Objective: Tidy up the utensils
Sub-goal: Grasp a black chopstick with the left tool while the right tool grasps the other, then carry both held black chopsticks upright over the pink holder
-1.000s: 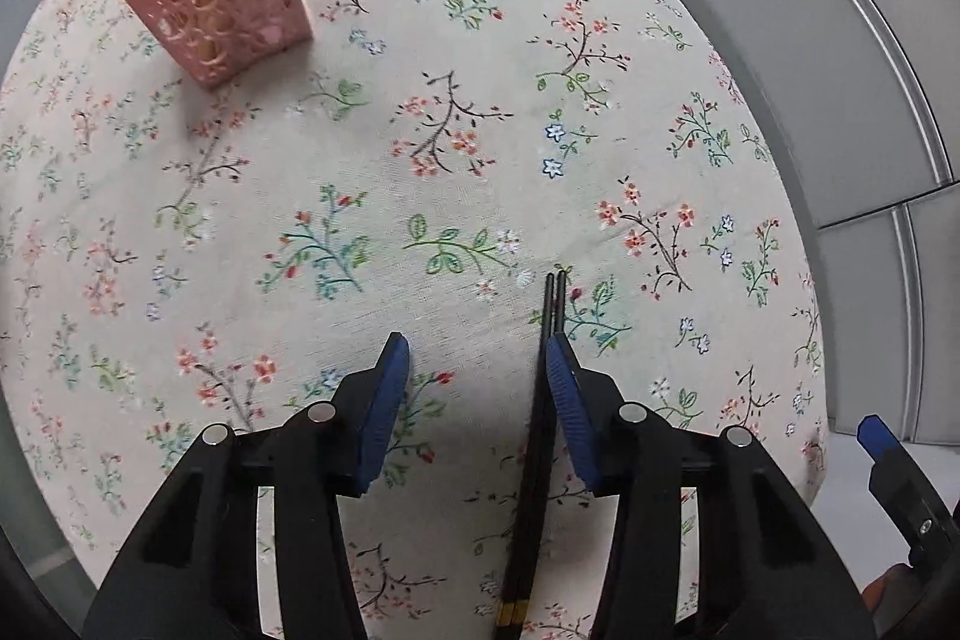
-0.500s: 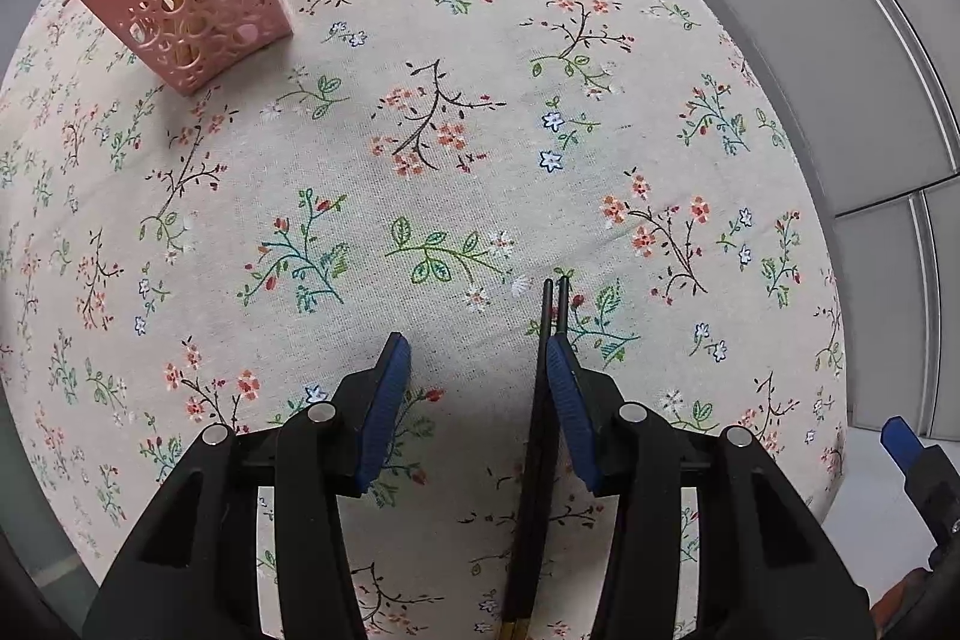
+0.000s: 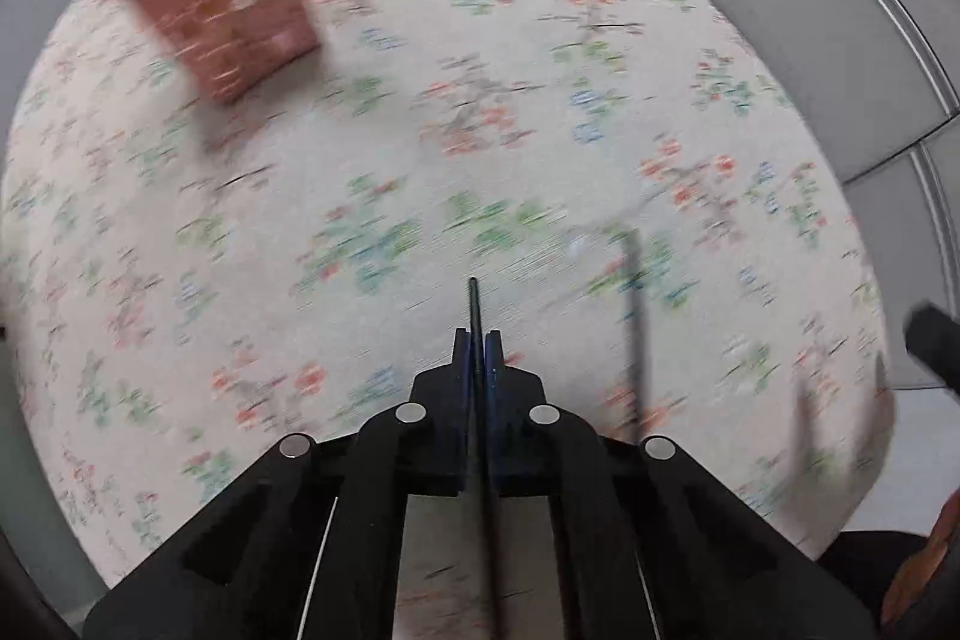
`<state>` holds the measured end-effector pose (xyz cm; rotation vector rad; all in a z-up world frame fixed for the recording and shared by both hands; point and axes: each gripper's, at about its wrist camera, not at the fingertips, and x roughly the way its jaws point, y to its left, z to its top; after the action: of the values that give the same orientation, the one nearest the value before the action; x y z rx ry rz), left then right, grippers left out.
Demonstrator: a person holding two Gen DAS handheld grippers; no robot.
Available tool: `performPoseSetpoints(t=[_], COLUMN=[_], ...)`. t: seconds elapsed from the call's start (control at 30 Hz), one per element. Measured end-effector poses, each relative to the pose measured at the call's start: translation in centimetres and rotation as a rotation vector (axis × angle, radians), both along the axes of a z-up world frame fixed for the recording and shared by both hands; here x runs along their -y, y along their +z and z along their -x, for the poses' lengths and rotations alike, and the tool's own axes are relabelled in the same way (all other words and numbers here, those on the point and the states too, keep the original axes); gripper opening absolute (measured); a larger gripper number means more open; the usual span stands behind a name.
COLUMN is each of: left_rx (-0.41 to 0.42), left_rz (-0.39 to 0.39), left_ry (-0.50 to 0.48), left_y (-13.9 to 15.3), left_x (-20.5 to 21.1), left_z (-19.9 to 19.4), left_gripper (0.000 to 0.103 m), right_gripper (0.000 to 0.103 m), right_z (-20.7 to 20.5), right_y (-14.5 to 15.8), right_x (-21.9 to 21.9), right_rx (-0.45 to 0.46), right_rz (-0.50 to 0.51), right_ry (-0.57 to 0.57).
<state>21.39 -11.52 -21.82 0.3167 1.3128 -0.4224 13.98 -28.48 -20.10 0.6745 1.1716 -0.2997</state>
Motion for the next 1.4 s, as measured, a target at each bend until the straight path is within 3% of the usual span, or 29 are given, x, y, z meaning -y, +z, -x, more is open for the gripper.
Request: performPoseSetpoints(t=[0.17,0.23,0.33,0.37,0.43,0.5,0.57,0.63,0.73,0.83,0.93,1.13,1.4], left_rx=[0.041,0.065,0.107,0.126,0.163,0.194,0.218,0.256,0.347,0.432,0.521,0.662,0.698], left_rz=[0.080,0.114,0.141,0.150,0.160,0.193,0.223,0.252,0.340,0.407,0.455,0.468,0.470], left_ry=[0.083,0.110,0.136,0.145,0.160,0.179,0.198,0.214,0.227,0.237,0.249,0.203,0.160], left_y=[1.0,1.9,3.2,3.8,5.1,6.5,7.7,8.6,11.2,13.4,15.6,20.7,24.9], left_x=[-5.7,-8.0,-10.0,-10.8,-11.1,-12.4,-13.5,-13.9,-14.5,-14.9,-14.6,-12.6,-11.4], left_z=[1.2,1.6,2.5,2.7,2.7,3.0,2.5,2.9,5.0,6.7,8.3,9.4,7.6], left_gripper=[0.003,0.003,0.003,0.003,0.003,0.003,0.003,0.003,0.003,0.003,0.003,0.003,0.003], right_gripper=[0.091,0.084,0.076,0.069,0.031,0.005,0.005,0.005,0.005,0.005,0.004,0.005,0.005], right_z=[-5.3,-7.0,-8.6,-8.8,-8.9,-8.5,-7.7,-6.2,-2.5,1.1,2.9,2.7,1.2], right_y=[-1.8,-2.8,-3.0,-3.0,-2.8,-2.8,-2.9,-1.9,2.8,7.2,11.2,17.0,22.0], right_x=[-4.7,-6.2,-8.7,-9.5,-10.8,-11.8,-11.8,-11.4,-11.6,-12.4,-13.1,-11.0,-10.0], right_rx=[-0.065,-0.105,-0.123,-0.129,-0.132,-0.119,-0.087,0.030,0.298,0.472,0.589,0.676,0.732], right_rz=[0.029,0.034,0.133,0.168,0.220,0.240,0.192,0.144,0.231,0.309,0.374,0.364,0.320], right_ry=[0.077,0.108,0.137,0.142,0.162,0.209,0.218,0.215,0.240,0.253,0.255,0.239,0.249])
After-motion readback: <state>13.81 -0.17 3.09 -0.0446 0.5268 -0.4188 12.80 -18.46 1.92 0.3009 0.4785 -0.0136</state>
